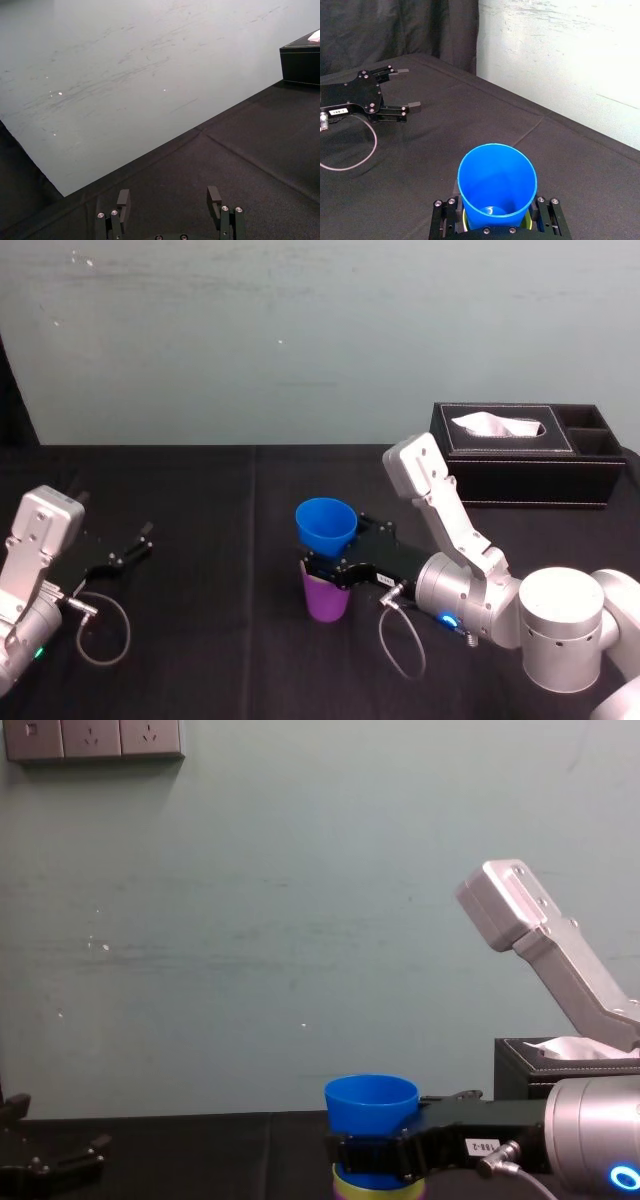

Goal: Stack the three plastic cups sequentially using one hand.

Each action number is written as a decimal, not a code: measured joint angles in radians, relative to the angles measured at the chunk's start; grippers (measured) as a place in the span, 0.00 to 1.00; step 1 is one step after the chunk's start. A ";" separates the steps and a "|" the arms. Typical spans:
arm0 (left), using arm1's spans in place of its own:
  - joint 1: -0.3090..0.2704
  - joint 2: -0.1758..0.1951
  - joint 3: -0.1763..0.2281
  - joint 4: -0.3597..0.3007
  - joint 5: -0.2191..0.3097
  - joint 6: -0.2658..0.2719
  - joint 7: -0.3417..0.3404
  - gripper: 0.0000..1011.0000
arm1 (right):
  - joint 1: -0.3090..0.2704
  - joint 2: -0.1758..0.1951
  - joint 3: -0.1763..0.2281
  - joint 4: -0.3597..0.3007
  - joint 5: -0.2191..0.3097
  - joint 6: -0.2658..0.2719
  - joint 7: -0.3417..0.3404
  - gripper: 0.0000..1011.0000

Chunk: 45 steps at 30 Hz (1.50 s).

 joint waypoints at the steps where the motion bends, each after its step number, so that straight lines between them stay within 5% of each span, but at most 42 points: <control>1: 0.000 0.000 0.000 0.000 0.000 0.000 0.000 0.99 | 0.000 0.000 0.000 0.000 0.000 0.000 0.000 0.72; 10: 0.000 0.000 0.000 0.000 0.000 0.000 0.000 0.99 | 0.000 0.000 0.000 -0.001 0.000 0.001 0.000 0.72; 22: 0.000 0.000 0.000 0.000 0.000 0.000 0.000 0.99 | 0.001 0.001 0.000 -0.003 0.000 0.002 0.001 0.99; 30: 0.000 0.000 0.000 0.000 0.000 0.000 0.000 0.99 | -0.001 0.000 0.004 -0.004 0.002 0.001 0.001 0.99; 45: 0.000 0.000 0.000 0.000 0.000 0.000 0.000 0.99 | -0.074 -0.038 0.115 -0.046 0.028 -0.114 -0.119 0.99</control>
